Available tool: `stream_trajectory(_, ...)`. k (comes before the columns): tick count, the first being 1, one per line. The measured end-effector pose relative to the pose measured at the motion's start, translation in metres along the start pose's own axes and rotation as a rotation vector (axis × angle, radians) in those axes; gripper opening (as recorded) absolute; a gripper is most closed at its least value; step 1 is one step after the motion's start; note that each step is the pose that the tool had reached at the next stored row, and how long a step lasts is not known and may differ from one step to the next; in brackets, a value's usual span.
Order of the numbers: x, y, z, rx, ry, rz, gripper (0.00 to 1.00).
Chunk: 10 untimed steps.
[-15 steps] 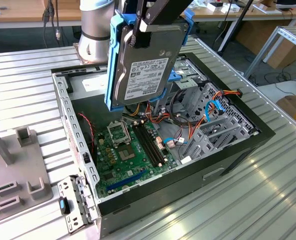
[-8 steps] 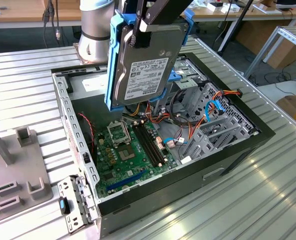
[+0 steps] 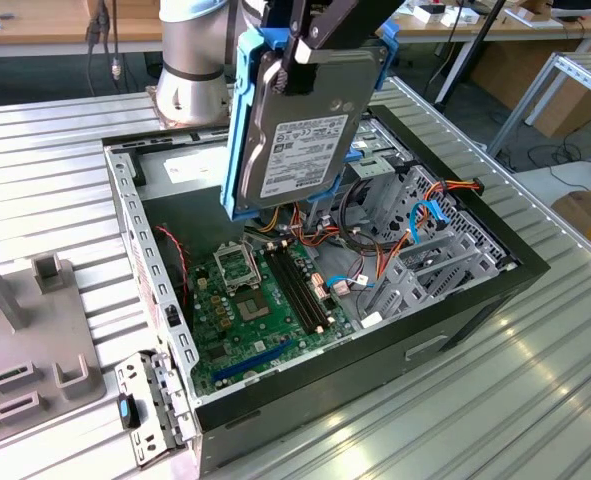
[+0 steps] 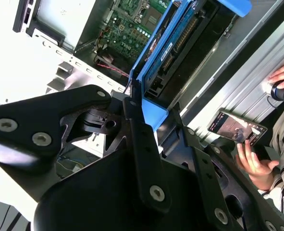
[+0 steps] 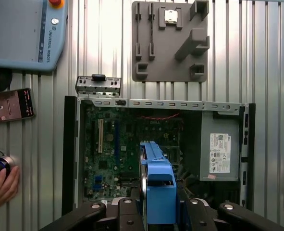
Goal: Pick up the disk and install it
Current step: 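Pick up the disk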
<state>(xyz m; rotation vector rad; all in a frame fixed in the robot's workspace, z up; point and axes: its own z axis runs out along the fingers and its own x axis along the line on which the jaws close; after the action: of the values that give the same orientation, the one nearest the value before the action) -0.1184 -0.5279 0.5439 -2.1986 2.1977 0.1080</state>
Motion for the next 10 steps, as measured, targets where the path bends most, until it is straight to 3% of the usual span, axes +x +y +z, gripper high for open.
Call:
stream_trajectory(2,-0.0002,-0.0150,-0.0004,0.0000,0.0000,0.000,0.36)
stream_trajectory(3,-0.0005,-0.0294,-0.0007,0.0000,0.0000,0.000,0.36)
stream_trajectory(6,-0.0007,-0.0406,-0.0010,0.0000,0.0000,0.000,0.36)
stream_trajectory(8,-0.0010,-0.0561,-0.0014,0.0000,0.0000,0.000,0.36)
stream_trajectory(10,-0.0011,-0.0624,-0.0016,0.0000,0.0000,0.000,0.36)
